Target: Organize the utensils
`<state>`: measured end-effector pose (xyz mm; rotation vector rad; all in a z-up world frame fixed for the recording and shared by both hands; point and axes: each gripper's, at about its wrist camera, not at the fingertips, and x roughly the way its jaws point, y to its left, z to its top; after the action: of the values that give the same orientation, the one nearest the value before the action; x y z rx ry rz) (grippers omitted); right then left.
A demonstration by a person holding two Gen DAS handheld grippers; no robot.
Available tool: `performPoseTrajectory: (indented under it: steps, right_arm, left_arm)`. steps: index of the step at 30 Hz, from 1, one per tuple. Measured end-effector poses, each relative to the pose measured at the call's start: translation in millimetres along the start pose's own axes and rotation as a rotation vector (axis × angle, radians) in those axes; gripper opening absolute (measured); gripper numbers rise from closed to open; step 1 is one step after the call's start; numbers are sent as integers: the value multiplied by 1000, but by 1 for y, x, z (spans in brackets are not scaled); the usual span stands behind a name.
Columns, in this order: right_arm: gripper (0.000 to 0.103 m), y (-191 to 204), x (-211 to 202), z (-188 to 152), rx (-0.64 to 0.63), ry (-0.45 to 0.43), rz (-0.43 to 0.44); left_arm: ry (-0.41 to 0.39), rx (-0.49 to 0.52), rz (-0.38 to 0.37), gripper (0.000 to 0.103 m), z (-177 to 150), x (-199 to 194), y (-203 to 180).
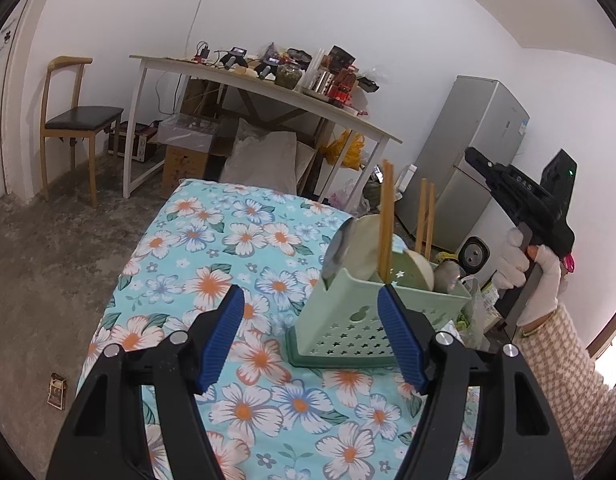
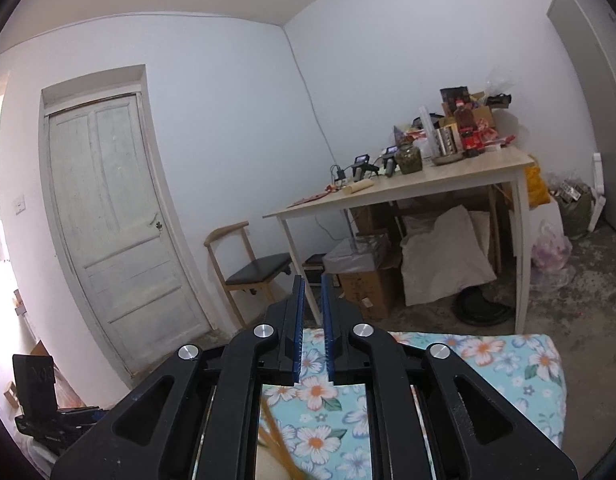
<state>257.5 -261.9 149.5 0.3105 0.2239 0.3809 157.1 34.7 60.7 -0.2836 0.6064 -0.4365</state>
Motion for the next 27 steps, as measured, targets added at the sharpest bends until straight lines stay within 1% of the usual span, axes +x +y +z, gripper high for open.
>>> performPoseTrajectory:
  steps: [5, 8, 9, 10, 11, 12, 13, 14, 15, 16, 18, 19, 21, 22, 27]
  right_arm:
    - [23, 10, -45, -6, 38, -33, -48]
    - [34, 25, -77, -22, 83, -33, -76]
    - [40, 30, -83, -28, 91, -30, -86]
    - [51, 38, -94, -38, 102, -25, -103]
    - [56, 44, -100, -45, 106, -20, -114]
    - [66, 52, -107, -55, 109, -8, -132]
    - [77, 60, -112, -65, 108, 7, -155]
    - [83, 67, -117, -73, 105, 18, -185]
    - [92, 73, -120, -79, 101, 20, -215]
    - [95, 80, -125, -85, 97, 18, -255]
    - [95, 90, -132, -93, 76, 15, -315]
    - [95, 93, -134, -96, 64, 20, -336]
    - [95, 102, -136, -105, 41, 47, -403]
    - [95, 105, -136, -109, 33, 63, -422]
    - [95, 114, -145, -128, 25, 105, -421]
  left_arm:
    - [-22, 15, -24, 67, 0, -13, -12]
    - [-28, 27, -38, 67, -2, -20, -21]
    - [-30, 33, -39, 68, -3, -23, -25]
    - [-31, 41, -35, 69, -4, -26, -29]
    - [-32, 49, -29, 72, -5, -28, -32]
    - [-35, 60, -18, 76, -7, -31, -35]
    - [-41, 74, 3, 78, -8, -35, -40]
    - [-52, 89, 27, 82, -10, -39, -45]
    - [-66, 111, 59, 85, -12, -44, -51]
    - [-79, 127, 79, 86, -14, -48, -56]
    - [-109, 156, 119, 94, -17, -57, -64]
    - [-124, 164, 142, 96, -18, -62, -68]
    - [-141, 174, 174, 97, -21, -70, -75]
    - [-143, 177, 185, 97, -22, -72, -78]
    - [-142, 198, 247, 97, -27, -81, -87]
